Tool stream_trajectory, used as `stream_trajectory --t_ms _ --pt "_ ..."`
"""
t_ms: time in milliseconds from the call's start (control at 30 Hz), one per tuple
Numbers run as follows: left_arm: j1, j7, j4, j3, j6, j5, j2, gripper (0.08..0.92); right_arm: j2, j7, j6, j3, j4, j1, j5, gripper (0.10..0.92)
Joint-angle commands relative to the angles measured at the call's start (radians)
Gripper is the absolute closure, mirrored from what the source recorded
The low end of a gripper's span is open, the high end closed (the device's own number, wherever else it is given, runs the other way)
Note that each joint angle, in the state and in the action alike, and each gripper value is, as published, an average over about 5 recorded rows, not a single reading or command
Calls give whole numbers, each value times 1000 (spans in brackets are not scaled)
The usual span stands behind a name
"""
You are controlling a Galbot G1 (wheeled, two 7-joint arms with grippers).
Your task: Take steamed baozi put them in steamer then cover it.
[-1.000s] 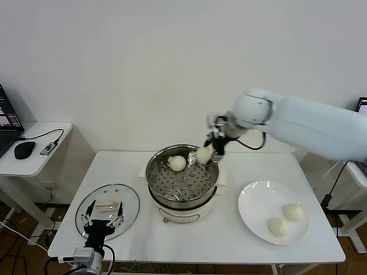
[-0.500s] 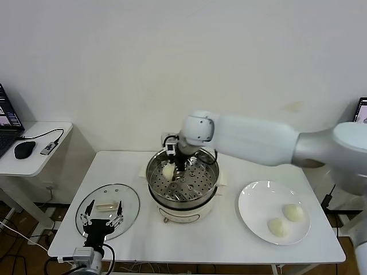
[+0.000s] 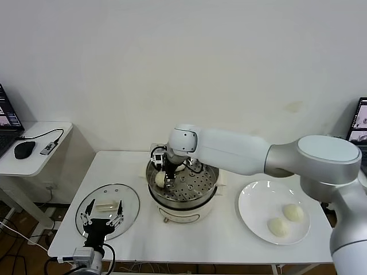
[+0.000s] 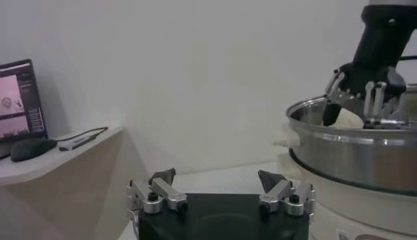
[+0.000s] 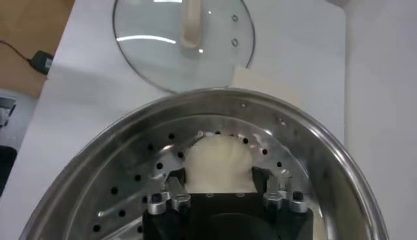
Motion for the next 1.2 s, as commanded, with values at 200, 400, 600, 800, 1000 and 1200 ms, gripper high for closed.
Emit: stream_trajectory --t_ms 200,400,600,800,1000,1200 --pt "-10 1 7 2 1 -3 10 177 -266 -229 119 -38 200 274 -64 203" --pt "-12 3 13 4 1 -5 16 177 -550 -320 205 -83 392 352 -168 202" --pt "-12 5 14 11 1 -2 16 177 -838 -360 287 -66 505 291 -307 203" --pt "-7 6 15 16 1 7 14 177 -1032 -359 333 71 574 58 -448 203" --pt "-3 6 17 24 2 22 7 177 -1175 -333 355 427 594 -401 -571 203" --pt "3 6 16 30 3 36 0 177 -1225 -311 366 641 594 -713 -656 203"
